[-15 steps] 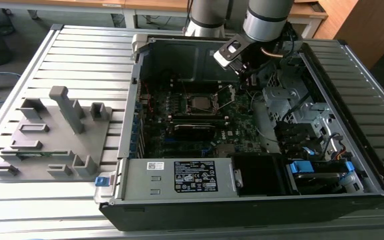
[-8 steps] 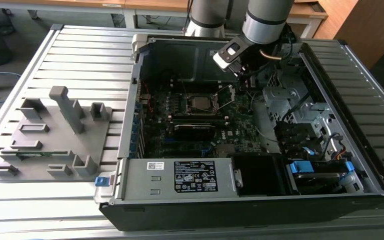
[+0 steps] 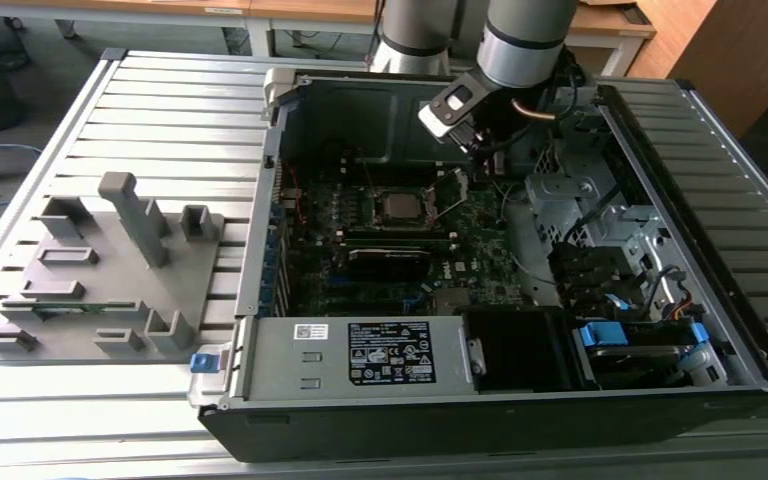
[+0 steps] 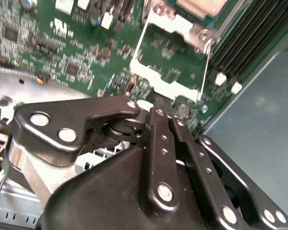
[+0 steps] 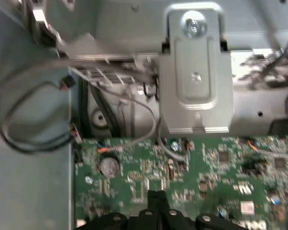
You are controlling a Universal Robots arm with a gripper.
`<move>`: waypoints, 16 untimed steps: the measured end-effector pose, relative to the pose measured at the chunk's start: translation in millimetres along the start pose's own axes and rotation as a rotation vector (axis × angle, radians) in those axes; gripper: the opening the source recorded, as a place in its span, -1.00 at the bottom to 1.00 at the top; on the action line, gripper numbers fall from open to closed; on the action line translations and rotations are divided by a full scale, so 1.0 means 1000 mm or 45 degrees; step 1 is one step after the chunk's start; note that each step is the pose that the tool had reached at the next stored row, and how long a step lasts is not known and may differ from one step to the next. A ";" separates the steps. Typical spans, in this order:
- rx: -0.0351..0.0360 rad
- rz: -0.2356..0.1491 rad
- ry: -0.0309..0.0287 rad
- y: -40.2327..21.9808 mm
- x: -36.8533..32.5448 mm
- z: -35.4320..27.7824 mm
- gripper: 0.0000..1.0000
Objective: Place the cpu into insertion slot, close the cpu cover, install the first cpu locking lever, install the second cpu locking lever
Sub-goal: 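Close the cpu cover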
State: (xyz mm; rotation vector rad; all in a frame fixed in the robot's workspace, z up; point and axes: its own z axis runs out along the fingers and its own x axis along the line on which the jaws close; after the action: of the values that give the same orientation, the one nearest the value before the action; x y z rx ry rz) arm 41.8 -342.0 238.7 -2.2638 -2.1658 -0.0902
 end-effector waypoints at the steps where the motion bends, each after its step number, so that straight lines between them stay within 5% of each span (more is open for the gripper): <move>1: -0.0013 0.000 0.0000 -0.0039 -0.0002 -0.0001 -0.79; 11: -0.0183 -0.001 0.0006 -0.0490 -0.0021 -0.0009 -0.79; 16: -0.0187 -0.001 0.0007 -0.0543 -0.0024 -0.0009 -0.79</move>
State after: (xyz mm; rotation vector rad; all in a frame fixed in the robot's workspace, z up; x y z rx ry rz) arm -12.6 -342.0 237.6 -2.2704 -2.1730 -0.1071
